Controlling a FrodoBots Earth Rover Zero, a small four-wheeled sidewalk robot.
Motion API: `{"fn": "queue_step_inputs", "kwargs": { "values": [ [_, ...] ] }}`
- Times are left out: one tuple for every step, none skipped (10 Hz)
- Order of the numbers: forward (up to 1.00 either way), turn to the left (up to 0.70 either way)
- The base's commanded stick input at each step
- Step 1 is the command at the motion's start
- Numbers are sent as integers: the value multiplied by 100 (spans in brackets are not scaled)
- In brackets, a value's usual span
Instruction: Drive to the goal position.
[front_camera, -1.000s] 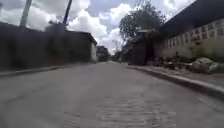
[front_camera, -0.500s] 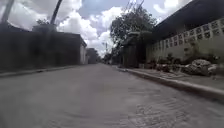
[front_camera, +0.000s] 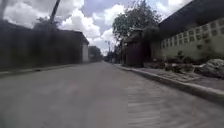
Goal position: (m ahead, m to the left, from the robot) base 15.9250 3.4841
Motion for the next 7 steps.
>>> {"fn": "queue_step_inputs", "kwargs": {
  "values": [
    [100,0],
    [100,0],
    [100,0],
    [100,0],
    [100,0],
    [100,0],
    [100,0]
  ]
}}
